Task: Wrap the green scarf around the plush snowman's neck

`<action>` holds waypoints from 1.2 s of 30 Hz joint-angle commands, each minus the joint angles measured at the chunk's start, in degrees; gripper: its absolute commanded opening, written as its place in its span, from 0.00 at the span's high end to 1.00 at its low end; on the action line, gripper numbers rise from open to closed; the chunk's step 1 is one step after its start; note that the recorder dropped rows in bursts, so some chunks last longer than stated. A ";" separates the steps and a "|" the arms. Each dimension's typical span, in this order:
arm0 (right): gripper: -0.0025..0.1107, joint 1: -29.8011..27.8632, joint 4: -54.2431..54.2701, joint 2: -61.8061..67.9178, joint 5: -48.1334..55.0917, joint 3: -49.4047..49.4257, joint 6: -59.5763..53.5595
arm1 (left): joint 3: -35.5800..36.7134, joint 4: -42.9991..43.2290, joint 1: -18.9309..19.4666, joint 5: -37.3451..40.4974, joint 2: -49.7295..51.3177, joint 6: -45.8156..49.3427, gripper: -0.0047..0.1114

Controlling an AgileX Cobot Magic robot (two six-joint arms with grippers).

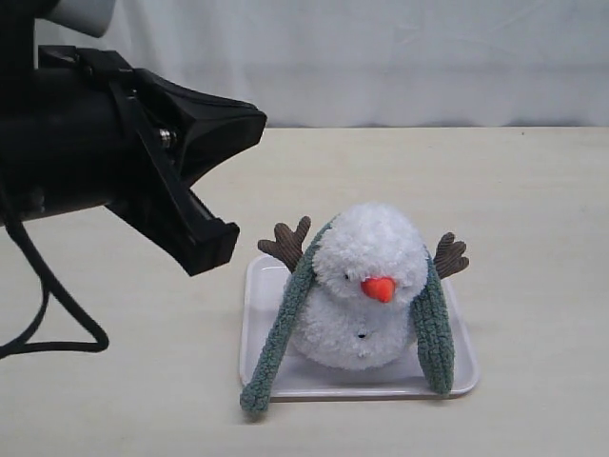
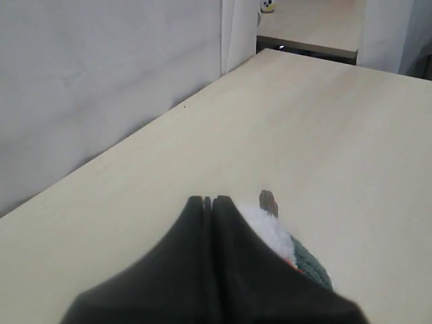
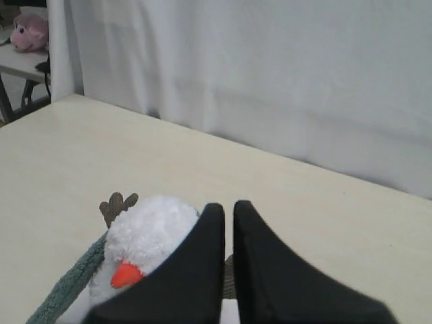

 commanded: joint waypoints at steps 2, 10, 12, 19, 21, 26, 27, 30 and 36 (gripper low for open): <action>0.94 0.05 -0.35 -6.12 -3.32 1.97 -0.04 | 0.15 -0.38 -0.16 -1.11 -3.47 -0.31 0.96; 0.94 0.05 -0.35 -13.22 -4.90 3.66 -0.04 | 6.67 -0.38 -0.16 -6.77 -10.85 -0.31 0.96; 0.94 0.05 -0.35 -14.47 -4.61 3.66 -0.04 | 8.21 -0.38 -0.16 -7.11 -12.87 -0.31 0.96; 0.94 0.05 -0.35 -18.76 -4.04 3.66 0.06 | 11.36 -0.38 -0.16 -5.83 -21.33 -0.31 0.96; 0.94 0.05 -0.35 -19.90 -3.90 3.66 0.22 | 12.84 -0.38 -0.16 -5.85 -23.83 -0.31 0.96; 0.94 0.05 -0.35 -23.80 -5.99 4.80 0.36 | 16.14 -0.38 -0.16 -5.85 -30.43 -0.31 0.96; 0.94 0.05 -0.18 -23.80 -6.97 5.59 0.91 | 16.64 -0.38 -0.16 -5.85 -31.56 -0.31 0.96; 0.94 0.05 -0.20 -23.80 -6.83 5.60 3.32 | 16.78 -0.38 -0.16 -3.97 -34.47 -0.63 0.96; 0.94 0.05 -0.08 -23.80 -6.83 5.60 3.32 | 16.78 -0.38 -0.16 0.47 -37.83 -1.67 0.96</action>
